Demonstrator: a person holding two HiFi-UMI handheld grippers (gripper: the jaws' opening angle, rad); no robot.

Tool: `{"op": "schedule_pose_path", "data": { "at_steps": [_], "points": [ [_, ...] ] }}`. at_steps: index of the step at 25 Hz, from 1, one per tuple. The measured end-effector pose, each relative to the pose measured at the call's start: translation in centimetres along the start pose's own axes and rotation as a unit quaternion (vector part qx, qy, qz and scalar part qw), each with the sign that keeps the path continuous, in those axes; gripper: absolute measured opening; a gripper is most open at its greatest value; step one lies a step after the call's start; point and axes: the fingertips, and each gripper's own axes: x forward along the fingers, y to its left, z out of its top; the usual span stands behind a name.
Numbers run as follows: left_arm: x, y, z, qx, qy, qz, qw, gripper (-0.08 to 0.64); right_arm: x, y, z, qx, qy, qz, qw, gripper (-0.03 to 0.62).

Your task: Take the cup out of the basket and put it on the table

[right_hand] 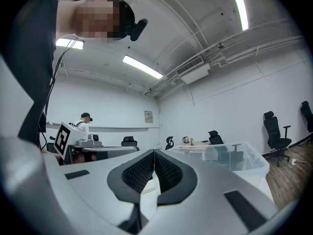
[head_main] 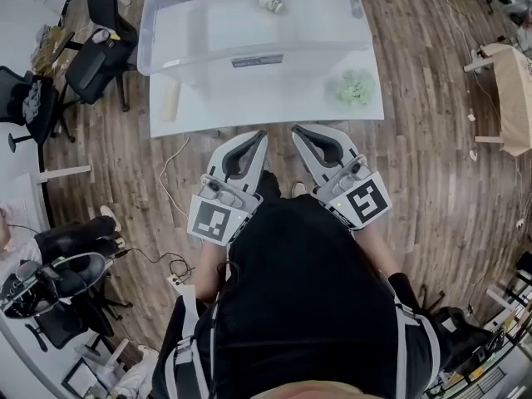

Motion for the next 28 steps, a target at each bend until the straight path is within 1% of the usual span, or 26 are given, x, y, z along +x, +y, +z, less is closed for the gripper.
{"op": "schedule_pose_path", "data": {
  "at_steps": [3, 8, 12, 19, 23, 26, 28],
  "points": [
    [0.4, 2.3, -0.3, 0.014, 0.020, -0.008, 0.9997, 0.018, 2.4, -0.5, 0.0, -0.001, 0.003, -0.010, 1.000, 0.018],
    [0.4, 6.1, -0.2, 0.006, 0.020, -0.017, 0.9996, 0.017, 5.8, -1.2, -0.3, 0.003, 0.009, -0.027, 1.000, 0.018],
    [0.1, 8.3, 0.0, -0.003, 0.019, -0.025, 0.9995, 0.018, 7.7, -1.3, -0.3, 0.001, 0.013, -0.041, 0.999, 0.018],
    [0.9, 10.0, -0.4, -0.010, 0.027, -0.044, 0.9986, 0.017, 9.2, -2.2, -0.4, 0.004, 0.017, -0.059, 0.998, 0.018],
    [1.6, 10.3, -0.4, -0.016, 0.023, -0.053, 0.9982, 0.017, 9.5, -2.9, -0.4, 0.002, 0.020, -0.066, 0.998, 0.018],
    [2.5, 10.4, -0.4, -0.015, 0.025, -0.054, 0.9981, 0.018, 9.8, -3.9, -0.2, 0.000, 0.022, -0.064, 0.998, 0.018],
    [3.2, 11.0, -0.5, -0.017, 0.026, -0.048, 0.9984, 0.018, 10.2, -4.8, -0.2, -0.001, 0.023, -0.063, 0.998, 0.018]
  ]
}}
